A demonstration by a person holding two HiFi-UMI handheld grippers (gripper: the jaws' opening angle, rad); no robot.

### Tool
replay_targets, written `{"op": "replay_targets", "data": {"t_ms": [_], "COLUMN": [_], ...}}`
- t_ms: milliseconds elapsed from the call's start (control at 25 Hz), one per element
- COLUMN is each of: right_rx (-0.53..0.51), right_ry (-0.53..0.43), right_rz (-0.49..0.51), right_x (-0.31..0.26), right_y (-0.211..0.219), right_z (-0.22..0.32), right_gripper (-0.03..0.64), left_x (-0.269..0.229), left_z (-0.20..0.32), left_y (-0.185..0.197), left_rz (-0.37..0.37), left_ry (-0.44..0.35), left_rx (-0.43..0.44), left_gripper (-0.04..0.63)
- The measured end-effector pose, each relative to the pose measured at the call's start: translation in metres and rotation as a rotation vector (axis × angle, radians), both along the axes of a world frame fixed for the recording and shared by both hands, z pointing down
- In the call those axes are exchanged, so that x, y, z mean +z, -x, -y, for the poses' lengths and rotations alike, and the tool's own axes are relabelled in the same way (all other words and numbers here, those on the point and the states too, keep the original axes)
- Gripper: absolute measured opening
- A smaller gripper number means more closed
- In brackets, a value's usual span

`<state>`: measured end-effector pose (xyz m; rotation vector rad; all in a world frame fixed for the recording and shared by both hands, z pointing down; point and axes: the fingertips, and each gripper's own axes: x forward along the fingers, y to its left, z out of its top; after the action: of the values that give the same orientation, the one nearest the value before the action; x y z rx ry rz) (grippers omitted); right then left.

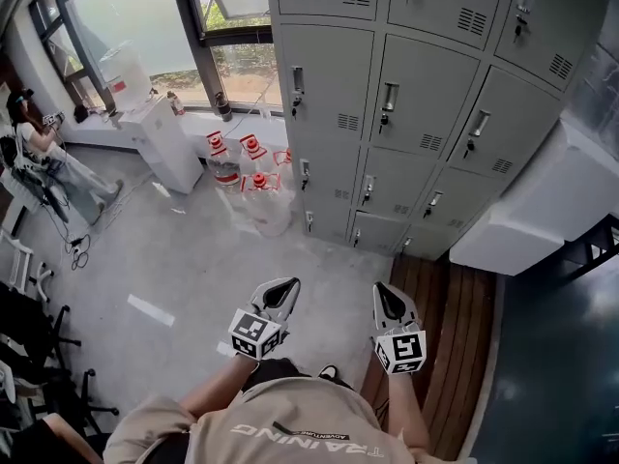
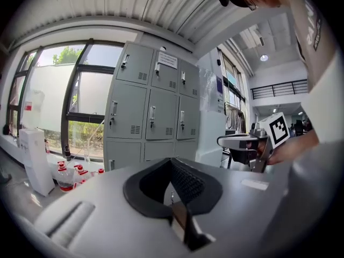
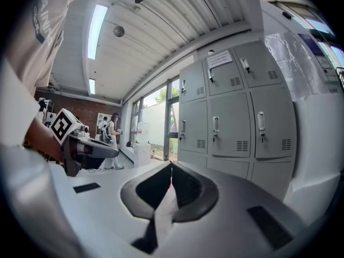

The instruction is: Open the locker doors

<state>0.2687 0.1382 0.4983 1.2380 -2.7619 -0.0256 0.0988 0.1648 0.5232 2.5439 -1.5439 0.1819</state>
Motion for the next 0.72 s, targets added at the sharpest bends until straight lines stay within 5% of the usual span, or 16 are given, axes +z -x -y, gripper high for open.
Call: {"op": "replay_targets", "data": {"t_ms": [280,720], "right_rx": [0.035,0.080], "right_ry": [0.049,0.076], "right_rz": [0.024,-0.021], "right_x": [0.014,0.021], "right_y": [-0.006,0.045], "right_z": [0.031,0.090], "right_gripper": [0.011,0.011], "left_x": [0.001,0.012], "left_z": [0.031,0.123], "left_y": [0.006,0.042], "left_rz": [-0.027,-0.060], "left_ry": [0.026,0.009], "left_rx": [-0.012,0.087], "left_gripper": [0.006,0.006]}}
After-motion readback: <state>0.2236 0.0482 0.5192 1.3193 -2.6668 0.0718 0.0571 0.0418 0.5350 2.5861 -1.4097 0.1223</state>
